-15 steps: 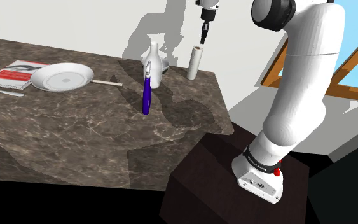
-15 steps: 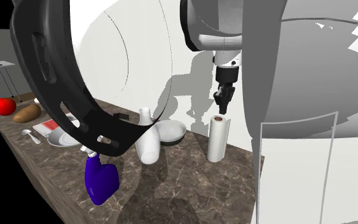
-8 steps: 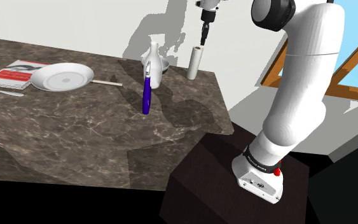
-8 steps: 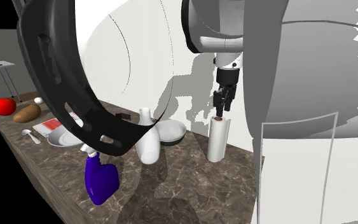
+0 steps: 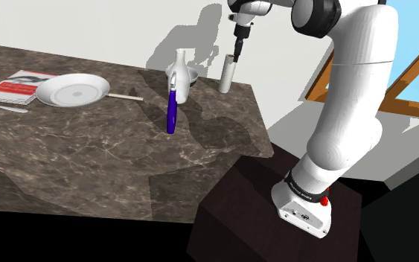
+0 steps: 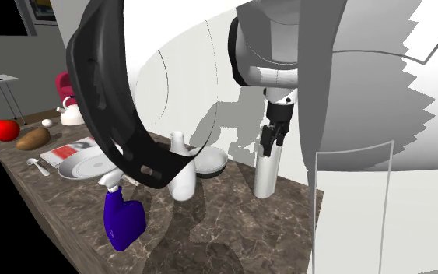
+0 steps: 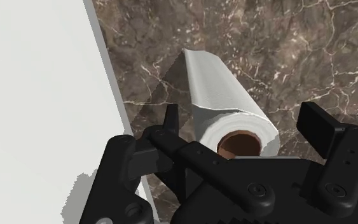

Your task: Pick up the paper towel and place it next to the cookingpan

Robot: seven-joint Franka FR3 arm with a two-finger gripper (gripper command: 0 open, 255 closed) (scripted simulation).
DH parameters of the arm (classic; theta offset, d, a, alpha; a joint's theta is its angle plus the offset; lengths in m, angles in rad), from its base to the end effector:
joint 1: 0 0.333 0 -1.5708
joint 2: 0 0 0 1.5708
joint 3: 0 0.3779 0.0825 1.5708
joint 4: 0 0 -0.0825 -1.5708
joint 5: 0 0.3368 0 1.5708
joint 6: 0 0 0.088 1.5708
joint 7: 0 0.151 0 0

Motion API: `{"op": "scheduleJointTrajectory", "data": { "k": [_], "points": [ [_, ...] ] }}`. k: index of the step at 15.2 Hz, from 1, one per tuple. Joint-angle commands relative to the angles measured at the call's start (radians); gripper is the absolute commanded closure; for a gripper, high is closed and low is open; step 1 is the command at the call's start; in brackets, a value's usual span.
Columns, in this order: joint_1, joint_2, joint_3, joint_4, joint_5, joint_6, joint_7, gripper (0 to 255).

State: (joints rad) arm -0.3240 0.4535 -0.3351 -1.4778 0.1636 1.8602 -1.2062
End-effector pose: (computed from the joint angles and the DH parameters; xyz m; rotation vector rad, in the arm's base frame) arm 0.5551 -0.3571 0.4501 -2.9928 -0.8041 0.0288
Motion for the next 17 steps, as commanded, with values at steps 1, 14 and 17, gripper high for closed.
{"op": "scheduleJointTrajectory", "data": {
  "k": [1,14,17],
  "points": [
    [0.002,0.003,0.001,-0.023,0.002,0.026,-0.001,0],
    [0.002,0.006,0.002,-0.039,0.004,0.045,-0.003,255],
    [0.002,0.007,0.002,-0.038,0.004,0.045,-0.003,255]
  ]
}}
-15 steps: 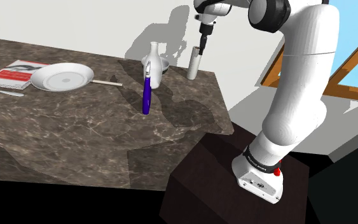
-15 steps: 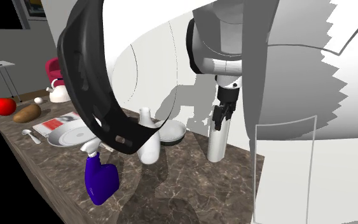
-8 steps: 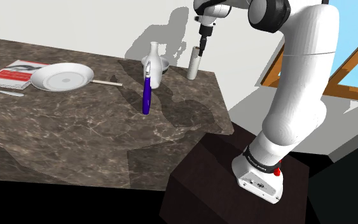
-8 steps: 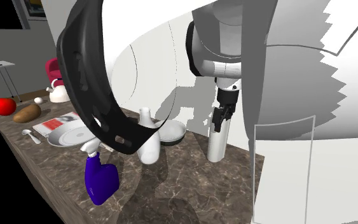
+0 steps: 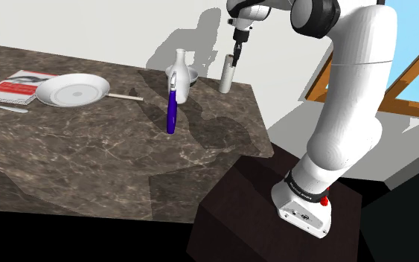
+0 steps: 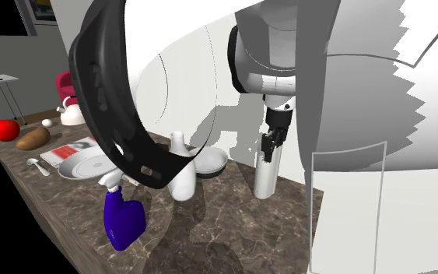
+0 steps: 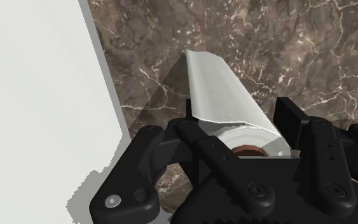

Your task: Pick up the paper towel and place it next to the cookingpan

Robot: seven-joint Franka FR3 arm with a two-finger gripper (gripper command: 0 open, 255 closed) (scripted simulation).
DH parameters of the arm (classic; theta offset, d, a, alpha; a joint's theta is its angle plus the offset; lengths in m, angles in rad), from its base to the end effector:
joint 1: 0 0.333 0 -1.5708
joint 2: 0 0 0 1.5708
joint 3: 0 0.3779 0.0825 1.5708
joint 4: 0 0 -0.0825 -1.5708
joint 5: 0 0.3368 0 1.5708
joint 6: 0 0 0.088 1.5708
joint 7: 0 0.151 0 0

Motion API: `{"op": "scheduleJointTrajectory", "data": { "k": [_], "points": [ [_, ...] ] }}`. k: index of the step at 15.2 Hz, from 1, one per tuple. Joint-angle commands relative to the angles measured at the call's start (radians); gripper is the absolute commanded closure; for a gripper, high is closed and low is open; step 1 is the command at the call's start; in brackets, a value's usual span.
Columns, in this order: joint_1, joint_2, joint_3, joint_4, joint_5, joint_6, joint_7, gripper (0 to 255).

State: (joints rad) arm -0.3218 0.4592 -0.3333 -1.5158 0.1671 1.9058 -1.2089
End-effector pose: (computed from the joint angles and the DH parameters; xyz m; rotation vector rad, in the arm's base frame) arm 0.5554 -0.3570 0.4341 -2.9951 -0.8037 0.0266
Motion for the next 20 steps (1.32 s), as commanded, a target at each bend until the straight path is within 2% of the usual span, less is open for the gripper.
{"op": "scheduleJointTrajectory", "data": {
  "k": [1,3,20],
  "points": [
    [0.000,0.000,0.001,-0.001,0.000,-0.001,0.000,255],
    [0.000,0.001,0.001,0.000,0.000,-0.001,0.000,255],
    [-0.011,-0.023,-0.008,0.194,-0.013,-0.217,0.015,255]
  ]
}}
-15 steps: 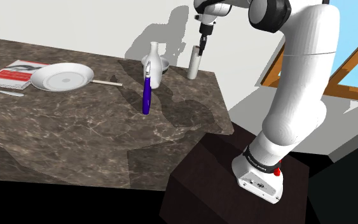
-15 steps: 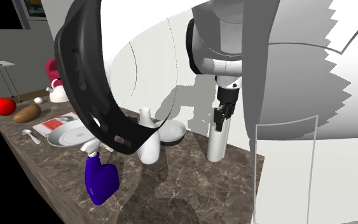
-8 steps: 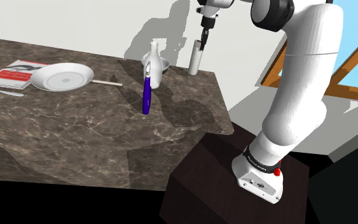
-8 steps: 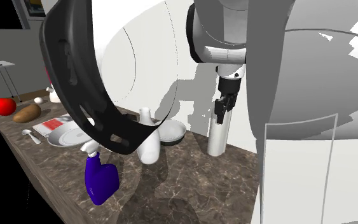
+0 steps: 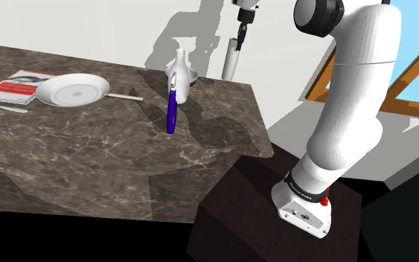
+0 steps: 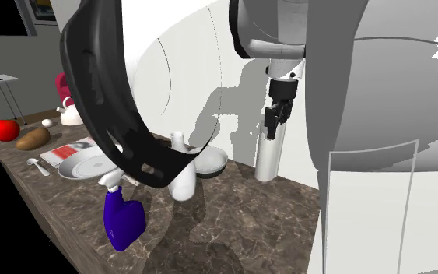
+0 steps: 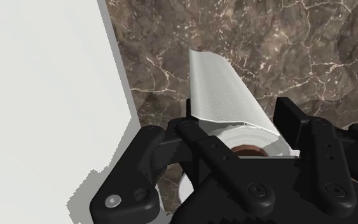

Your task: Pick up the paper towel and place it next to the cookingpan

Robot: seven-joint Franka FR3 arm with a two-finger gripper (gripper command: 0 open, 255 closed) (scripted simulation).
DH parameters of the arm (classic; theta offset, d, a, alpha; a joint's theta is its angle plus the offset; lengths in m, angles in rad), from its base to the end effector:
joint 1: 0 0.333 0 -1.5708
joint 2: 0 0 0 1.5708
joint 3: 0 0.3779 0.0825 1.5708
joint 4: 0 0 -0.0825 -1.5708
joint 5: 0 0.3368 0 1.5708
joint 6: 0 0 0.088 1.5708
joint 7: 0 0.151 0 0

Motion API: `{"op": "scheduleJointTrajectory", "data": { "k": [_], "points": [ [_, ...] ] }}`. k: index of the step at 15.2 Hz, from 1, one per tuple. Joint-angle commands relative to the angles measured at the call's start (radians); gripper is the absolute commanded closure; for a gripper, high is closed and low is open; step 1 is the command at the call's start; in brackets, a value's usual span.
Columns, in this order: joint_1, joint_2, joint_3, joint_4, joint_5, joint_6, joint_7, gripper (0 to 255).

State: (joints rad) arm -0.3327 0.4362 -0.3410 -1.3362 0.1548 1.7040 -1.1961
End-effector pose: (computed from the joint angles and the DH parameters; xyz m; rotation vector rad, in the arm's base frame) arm 0.5517 -0.3559 0.5088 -2.9934 -0.8042 0.0277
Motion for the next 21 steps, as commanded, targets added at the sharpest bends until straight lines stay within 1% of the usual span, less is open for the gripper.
{"op": "scheduleJointTrajectory", "data": {
  "k": [1,4,8,12,16,21],
  "points": [
    [-0.002,0.001,0.000,0.030,0.000,-0.029,0.002,255],
    [-0.006,0.005,-0.001,0.073,0.001,-0.067,0.004,255],
    [0.074,-0.087,0.016,-0.059,-0.029,-0.021,0.087,255],
    [0.145,-0.158,0.040,-0.157,-0.053,0.012,0.175,255],
    [0.208,-0.212,0.070,-0.227,-0.071,0.036,0.265,255],
    [0.281,-0.255,0.113,-0.284,-0.086,0.054,0.380,255]
  ]
}}
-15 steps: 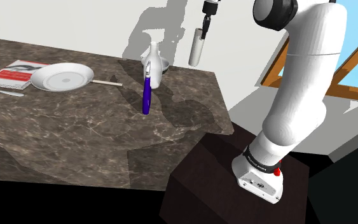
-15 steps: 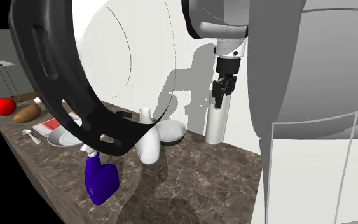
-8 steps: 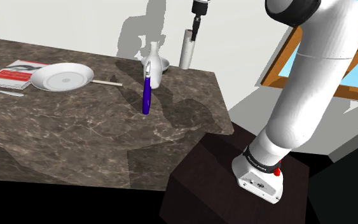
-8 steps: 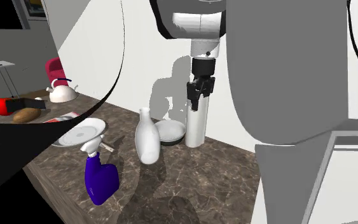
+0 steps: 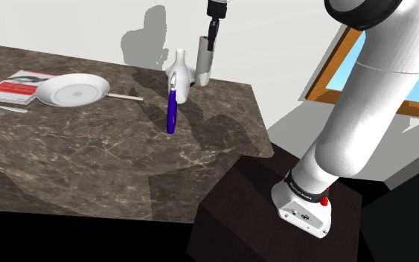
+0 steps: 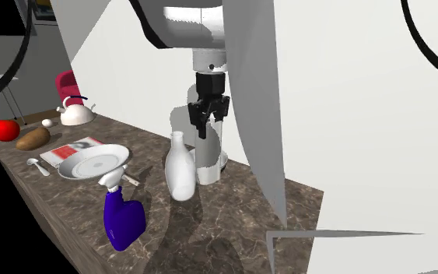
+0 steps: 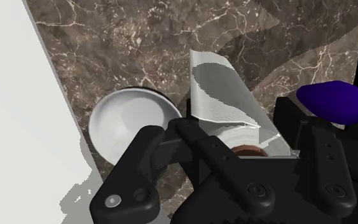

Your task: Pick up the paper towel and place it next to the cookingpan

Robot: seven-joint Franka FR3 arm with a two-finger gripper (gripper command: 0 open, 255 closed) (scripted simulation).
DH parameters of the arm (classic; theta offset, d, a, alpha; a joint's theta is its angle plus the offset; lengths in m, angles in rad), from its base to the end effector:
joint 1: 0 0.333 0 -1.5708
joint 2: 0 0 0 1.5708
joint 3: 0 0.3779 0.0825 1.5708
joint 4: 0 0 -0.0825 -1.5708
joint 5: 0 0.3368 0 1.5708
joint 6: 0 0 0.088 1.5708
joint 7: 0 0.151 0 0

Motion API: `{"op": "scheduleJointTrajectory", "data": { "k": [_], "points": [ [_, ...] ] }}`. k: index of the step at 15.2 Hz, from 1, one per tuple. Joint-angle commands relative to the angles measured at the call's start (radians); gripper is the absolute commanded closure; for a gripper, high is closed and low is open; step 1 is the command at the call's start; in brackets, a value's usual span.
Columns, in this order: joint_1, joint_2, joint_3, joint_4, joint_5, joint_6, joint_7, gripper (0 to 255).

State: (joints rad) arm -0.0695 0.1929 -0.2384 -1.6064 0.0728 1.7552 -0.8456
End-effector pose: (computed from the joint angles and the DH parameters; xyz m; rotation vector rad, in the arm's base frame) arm 0.5595 -0.1554 0.5402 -2.9921 -0.8061 0.0280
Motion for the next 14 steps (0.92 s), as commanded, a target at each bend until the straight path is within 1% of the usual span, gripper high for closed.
{"op": "scheduleJointTrajectory", "data": {
  "k": [1,8,14],
  "points": [
    [0.031,-0.018,0.019,-0.021,-0.006,0.006,0.052,255],
    [0.124,-0.030,0.084,-0.036,-0.014,0.015,0.210,255],
    [0.200,-0.004,0.139,0.001,-0.016,0.011,0.342,255]
  ]
}}
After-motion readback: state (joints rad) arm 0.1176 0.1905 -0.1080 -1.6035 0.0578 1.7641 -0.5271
